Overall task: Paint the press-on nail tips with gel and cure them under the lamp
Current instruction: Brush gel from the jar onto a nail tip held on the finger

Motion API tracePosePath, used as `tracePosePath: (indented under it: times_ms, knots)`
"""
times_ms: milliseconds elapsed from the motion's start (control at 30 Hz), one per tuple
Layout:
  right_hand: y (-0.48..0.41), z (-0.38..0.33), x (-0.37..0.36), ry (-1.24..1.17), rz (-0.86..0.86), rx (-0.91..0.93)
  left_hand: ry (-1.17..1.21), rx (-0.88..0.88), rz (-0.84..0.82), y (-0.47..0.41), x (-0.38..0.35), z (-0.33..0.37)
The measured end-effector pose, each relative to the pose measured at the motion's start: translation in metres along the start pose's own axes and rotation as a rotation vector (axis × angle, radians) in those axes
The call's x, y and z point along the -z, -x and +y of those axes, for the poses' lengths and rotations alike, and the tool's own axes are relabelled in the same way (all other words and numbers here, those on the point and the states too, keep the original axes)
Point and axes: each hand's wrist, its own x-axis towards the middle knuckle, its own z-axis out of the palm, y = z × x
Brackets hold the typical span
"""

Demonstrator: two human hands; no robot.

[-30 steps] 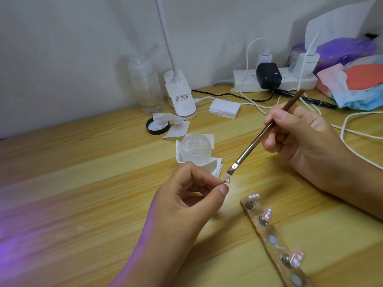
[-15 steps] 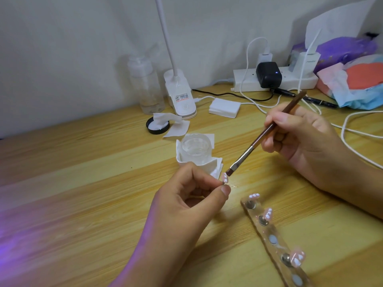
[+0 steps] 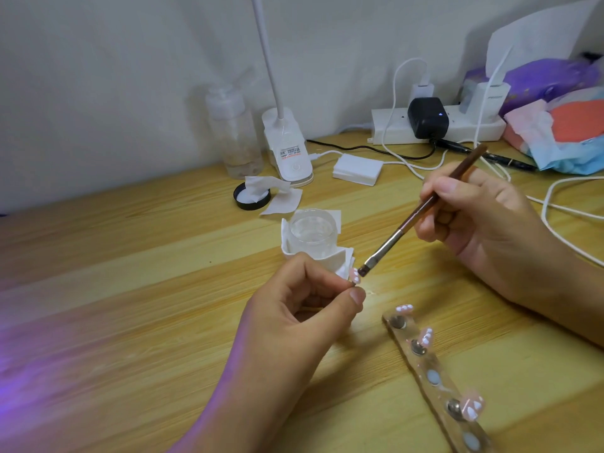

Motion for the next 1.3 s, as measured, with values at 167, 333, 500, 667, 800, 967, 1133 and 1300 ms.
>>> tracePosePath:
  times_ms: [167,333,500,667,800,967,1133,1300]
  knots:
    - [0.002,0.001,-0.002,0.037,-0.036,-0.003,0.002,-0.009,-0.004,0.000,0.001,-0.001]
    - [0.001,0.002,-0.001,0.041,0.044,-0.002,-0.009,-0.011,-0.004,0.000,0.001,-0.002]
    - [0.000,0.000,0.001,-0.017,-0.005,-0.013,-0.010,0.000,0.002,0.000,0.001,-0.002]
    - [0.001,0.002,0.001,0.046,-0.035,0.008,0.005,0.007,-0.013,0.000,0.002,-0.001]
    - [-0.001,0.005,0.003,0.048,0.045,0.052,0.043,-0.002,-0.044,0.001,0.002,0.003]
    - [-0.005,0.005,0.006,0.028,0.093,0.031,0.084,-0.022,-0.079,0.003,0.000,0.003]
    - [-0.007,0.006,0.009,0.001,0.105,0.014,-0.015,-0.116,-0.058,0.005,0.000,0.001]
    - [-0.008,0.004,0.009,-0.010,0.104,0.009,-0.613,-0.561,-0.101,0.013,-0.009,-0.003]
